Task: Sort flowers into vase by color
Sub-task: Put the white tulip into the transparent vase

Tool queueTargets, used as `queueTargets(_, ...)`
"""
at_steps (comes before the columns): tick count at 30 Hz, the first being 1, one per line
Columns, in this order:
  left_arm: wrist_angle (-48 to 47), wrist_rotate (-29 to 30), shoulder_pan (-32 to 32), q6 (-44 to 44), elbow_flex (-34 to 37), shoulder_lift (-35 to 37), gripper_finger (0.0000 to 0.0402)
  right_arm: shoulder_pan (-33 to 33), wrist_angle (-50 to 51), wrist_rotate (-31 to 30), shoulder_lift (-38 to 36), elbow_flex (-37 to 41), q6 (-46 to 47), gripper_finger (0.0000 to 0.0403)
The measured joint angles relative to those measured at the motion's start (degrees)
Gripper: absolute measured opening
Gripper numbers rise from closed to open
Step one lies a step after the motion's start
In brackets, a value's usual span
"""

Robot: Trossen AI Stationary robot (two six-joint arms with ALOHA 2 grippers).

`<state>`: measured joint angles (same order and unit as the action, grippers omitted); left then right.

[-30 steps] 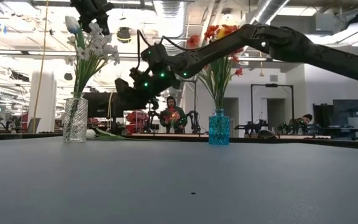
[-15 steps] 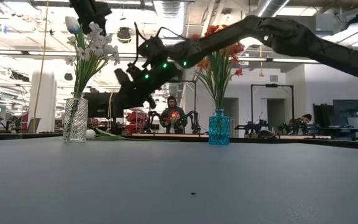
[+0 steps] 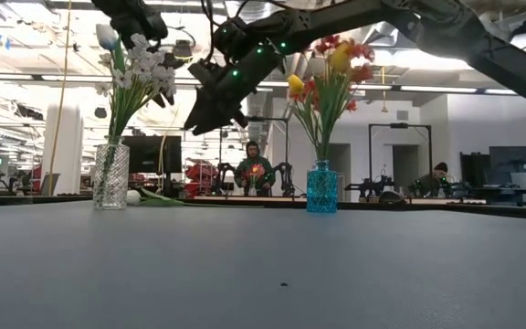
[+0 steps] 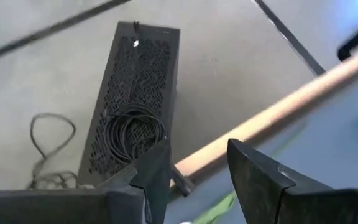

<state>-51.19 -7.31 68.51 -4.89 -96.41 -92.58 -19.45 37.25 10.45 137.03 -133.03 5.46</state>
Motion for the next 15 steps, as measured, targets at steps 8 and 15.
queueTargets(8, -0.1, -2.5, -1.1, 4.8, 0.0, -10.6, 0.0146, 2.1, -0.4, 3.2, 0.0, 0.0, 0.0, 0.0166)
queueTargets(15, -0.5, -0.9, -3.7, 5.2, 0.0, -16.0, 0.0146, 3.3, -0.5, 5.5, 0.0, 0.0, -0.1, 0.0166)
